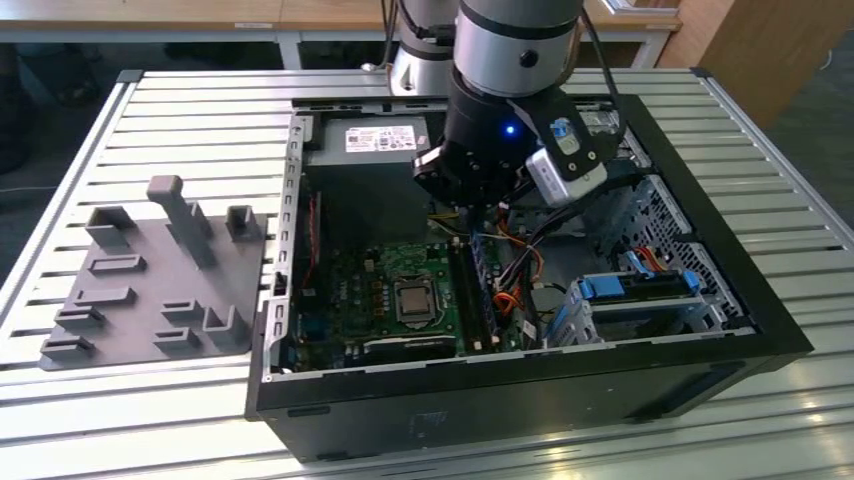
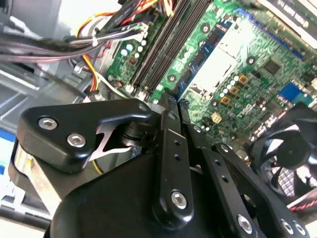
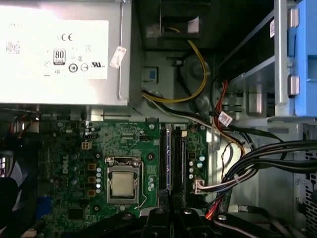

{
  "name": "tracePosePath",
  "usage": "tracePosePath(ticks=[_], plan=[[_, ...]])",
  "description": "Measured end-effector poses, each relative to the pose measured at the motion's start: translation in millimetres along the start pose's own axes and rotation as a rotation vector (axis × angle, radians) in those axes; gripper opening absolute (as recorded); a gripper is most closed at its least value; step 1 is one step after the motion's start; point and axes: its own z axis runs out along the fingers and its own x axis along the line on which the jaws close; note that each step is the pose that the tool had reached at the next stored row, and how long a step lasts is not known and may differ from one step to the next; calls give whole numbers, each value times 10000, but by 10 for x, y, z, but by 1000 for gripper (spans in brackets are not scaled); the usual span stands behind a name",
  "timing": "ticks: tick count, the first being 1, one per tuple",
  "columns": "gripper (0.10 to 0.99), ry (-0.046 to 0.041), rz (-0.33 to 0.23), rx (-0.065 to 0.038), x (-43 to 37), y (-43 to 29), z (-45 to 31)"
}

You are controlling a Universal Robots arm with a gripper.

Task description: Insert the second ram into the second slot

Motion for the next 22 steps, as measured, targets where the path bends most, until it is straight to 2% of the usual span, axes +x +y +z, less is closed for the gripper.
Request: tracePosePath(ticks=[2, 7, 14, 22], plan=[[137, -2, 0, -38, 0, -25, 33], [137, -1, 1, -75, -4, -35, 123], [137, 0, 6, -80, -5, -49, 250], [137, -3, 51, -102, -3, -125, 360]])
